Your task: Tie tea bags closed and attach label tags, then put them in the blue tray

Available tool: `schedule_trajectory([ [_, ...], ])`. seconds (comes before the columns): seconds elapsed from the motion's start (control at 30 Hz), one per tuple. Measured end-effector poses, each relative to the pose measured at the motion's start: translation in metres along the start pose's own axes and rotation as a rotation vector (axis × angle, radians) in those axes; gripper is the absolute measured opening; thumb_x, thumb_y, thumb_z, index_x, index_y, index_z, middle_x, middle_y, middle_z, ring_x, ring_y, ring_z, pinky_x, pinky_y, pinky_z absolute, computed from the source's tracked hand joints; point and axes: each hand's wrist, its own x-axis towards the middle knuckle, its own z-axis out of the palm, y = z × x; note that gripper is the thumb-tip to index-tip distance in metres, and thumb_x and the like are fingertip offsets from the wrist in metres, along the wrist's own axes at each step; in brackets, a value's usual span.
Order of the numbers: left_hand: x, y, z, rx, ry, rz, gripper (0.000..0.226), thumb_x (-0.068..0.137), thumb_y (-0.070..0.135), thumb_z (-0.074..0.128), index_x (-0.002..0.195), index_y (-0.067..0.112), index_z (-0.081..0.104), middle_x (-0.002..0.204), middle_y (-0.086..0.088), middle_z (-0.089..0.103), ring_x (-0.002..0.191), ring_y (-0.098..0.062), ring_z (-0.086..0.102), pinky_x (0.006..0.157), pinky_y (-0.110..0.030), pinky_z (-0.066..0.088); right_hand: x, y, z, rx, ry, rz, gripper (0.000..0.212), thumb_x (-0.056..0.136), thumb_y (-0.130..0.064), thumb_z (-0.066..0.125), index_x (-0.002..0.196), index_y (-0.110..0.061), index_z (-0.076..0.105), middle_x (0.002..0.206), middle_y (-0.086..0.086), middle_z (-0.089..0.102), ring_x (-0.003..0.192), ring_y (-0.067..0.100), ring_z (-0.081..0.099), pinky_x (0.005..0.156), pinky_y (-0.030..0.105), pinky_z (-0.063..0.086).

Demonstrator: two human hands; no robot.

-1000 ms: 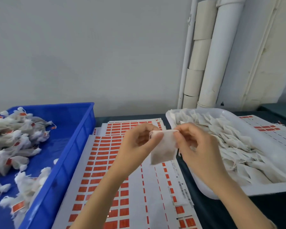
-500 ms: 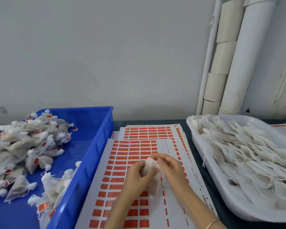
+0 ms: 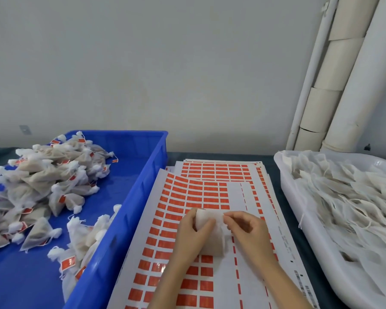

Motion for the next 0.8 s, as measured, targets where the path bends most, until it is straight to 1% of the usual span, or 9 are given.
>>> schedule_trajectory([
  [0.1, 0.001, 0.000, 0.001, -0.045, -0.024, 0.032, 0.025, 0.076, 0.046, 0.075, 0.095, 0.038, 0.061, 0.090, 0.024, 0.062, 0.088, 0.004, 0.061, 0.059, -0.009, 0.048, -0.003, -0.002, 0.003, -0.039, -0.042, -0.060, 0.014, 0.086, -0.023, 0.068, 0.094, -0.035, 0.070, 0.090, -0.025, 0.068, 0.093, -0.007, 0.060, 0.073, 0.004, 0.047],
  [0.2, 0.003, -0.001, 0.001, -0.054, -0.023, 0.027, 0.016, 0.079, 0.047, 0.072, 0.090, 0.036, 0.067, 0.085, 0.024, 0.065, 0.084, 0.003, 0.062, 0.064, -0.011, 0.049, -0.007, -0.003, 0.007, -0.100, -0.034, -0.136, 0.018, 0.085, -0.019, 0.070, 0.095, -0.034, 0.071, 0.093, -0.023, 0.067, 0.093, -0.007, 0.059, 0.075, 0.005, 0.048],
  [0.27, 0.003, -0.003, 0.001, -0.062, -0.044, 0.036, 0.011, 0.081, 0.045, 0.070, 0.086, 0.035, 0.068, 0.082, 0.024, 0.066, 0.081, 0.004, 0.063, 0.062, -0.010, 0.048, -0.009, -0.003, 0.007, -0.163, 0.000, -0.203, 0.020, 0.082, -0.017, 0.072, 0.097, -0.031, 0.071, 0.093, -0.019, 0.067, 0.091, -0.004, 0.061, 0.078, 0.005, 0.047],
  [0.37, 0.000, -0.003, -0.001, -0.070, -0.068, 0.033, 0.011, 0.081, 0.044, 0.070, 0.081, 0.034, 0.068, 0.076, 0.017, 0.066, 0.077, 0.002, 0.064, 0.058, -0.009, 0.047, -0.010, -0.002, 0.007, -0.278, 0.046, -0.309, 0.021, 0.080, -0.014, 0.074, 0.098, -0.025, 0.073, 0.092, -0.015, 0.065, 0.083, -0.001, 0.062, 0.079, 0.001, 0.044],
  [0.47, -0.001, -0.002, -0.001, -0.056, -0.089, 0.017, 0.009, 0.084, 0.041, 0.068, 0.086, 0.032, 0.068, 0.079, 0.012, 0.066, 0.078, -0.001, 0.064, 0.058, -0.009, 0.047, -0.011, -0.001, 0.008, -0.342, 0.062, -0.374, 0.020, 0.081, -0.011, 0.073, 0.096, -0.024, 0.072, 0.092, -0.016, 0.061, 0.082, -0.003, 0.060, 0.079, -0.002, 0.041],
  [0.53, -0.002, 0.000, 0.000, -0.073, -0.094, 0.025, 0.007, 0.087, 0.034, 0.066, 0.084, 0.028, 0.068, 0.078, 0.008, 0.066, 0.077, -0.001, 0.063, 0.058, -0.008, 0.046, -0.011, -0.002, 0.008, -0.353, 0.077, -0.391, 0.020, 0.081, -0.011, 0.074, 0.095, -0.025, 0.071, 0.090, -0.018, 0.060, 0.082, -0.003, 0.060, 0.078, -0.003, 0.040],
  [0.67, -0.004, 0.004, 0.002, -0.145, -0.071, 0.002, 0.009, 0.088, 0.027, 0.064, 0.080, 0.028, 0.067, 0.078, 0.006, 0.069, 0.080, -0.010, 0.066, 0.059, -0.009, 0.049, -0.011, -0.006, 0.008, -0.313, 0.122, -0.355, 0.024, 0.081, -0.011, 0.073, 0.088, -0.033, 0.065, 0.084, -0.027, 0.056, 0.095, -0.007, 0.055, 0.075, -0.003, 0.040],
  [0.73, -0.005, 0.005, 0.003, -0.161, -0.069, -0.001, 0.010, 0.089, 0.027, 0.063, 0.080, 0.027, 0.067, 0.077, 0.008, 0.070, 0.081, -0.010, 0.066, 0.058, -0.009, 0.049, -0.009, -0.007, 0.006, -0.303, 0.145, -0.325, 0.024, 0.081, -0.012, 0.073, 0.088, -0.033, 0.064, 0.082, -0.027, 0.057, 0.090, -0.006, 0.057, 0.072, -0.002, 0.041],
  [0.8, -0.006, 0.007, 0.003, -0.163, -0.073, 0.028, 0.013, 0.091, 0.025, 0.061, 0.080, 0.024, 0.067, 0.076, 0.008, 0.070, 0.080, -0.006, 0.065, 0.058, -0.007, 0.046, -0.006, -0.006, 0.003, -0.320, 0.162, -0.312, 0.021, 0.082, -0.012, 0.073, 0.088, -0.031, 0.064, 0.081, -0.020, 0.061, 0.078, -0.001, 0.060, 0.067, 0.000, 0.043],
])
